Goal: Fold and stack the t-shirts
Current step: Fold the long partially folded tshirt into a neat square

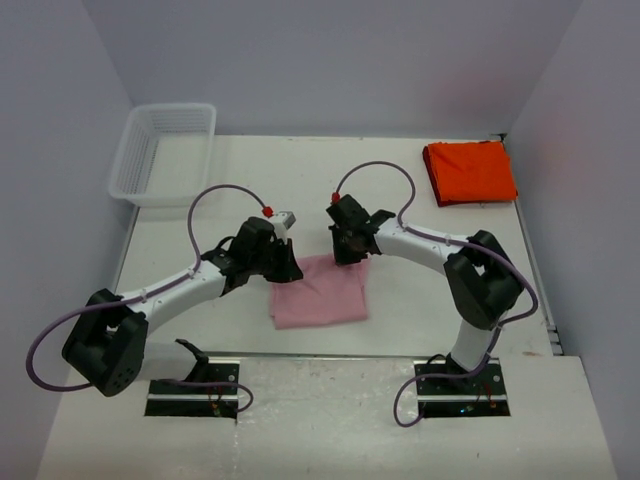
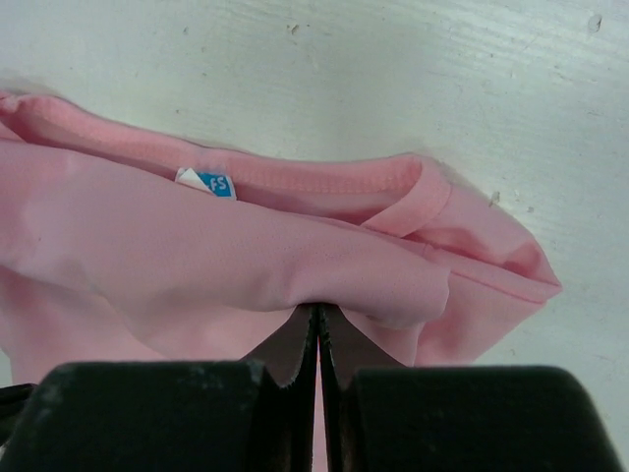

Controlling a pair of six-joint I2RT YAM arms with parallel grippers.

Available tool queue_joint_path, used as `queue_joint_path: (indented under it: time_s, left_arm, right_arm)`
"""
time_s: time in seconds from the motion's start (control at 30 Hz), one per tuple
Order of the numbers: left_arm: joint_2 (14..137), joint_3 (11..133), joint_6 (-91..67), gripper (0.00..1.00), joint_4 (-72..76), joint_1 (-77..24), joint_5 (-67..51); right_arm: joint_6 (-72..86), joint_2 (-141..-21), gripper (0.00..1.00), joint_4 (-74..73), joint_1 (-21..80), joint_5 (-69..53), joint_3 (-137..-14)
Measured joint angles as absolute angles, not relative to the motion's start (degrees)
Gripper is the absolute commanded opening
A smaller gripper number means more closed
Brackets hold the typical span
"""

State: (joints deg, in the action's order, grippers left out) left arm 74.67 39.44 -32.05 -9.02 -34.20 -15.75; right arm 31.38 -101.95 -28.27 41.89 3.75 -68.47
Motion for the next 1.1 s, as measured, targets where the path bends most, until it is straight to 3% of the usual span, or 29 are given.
queue_joint_path:
  time_s: [0.83,1.1]
  left_arm:
    - [83.24,39.48,-35.14,0.00,-10.26,-32.14,2.09]
    - [86.41,39.53,-36.99,0.00,-6.57,-30.55,2.63]
  right_arm:
    - [31.90,-110.10,0.00,-29.28,38.04,1.83,-73.47]
    - [33.58,-110.30,0.00,-29.67,34.57,0.21,-73.63]
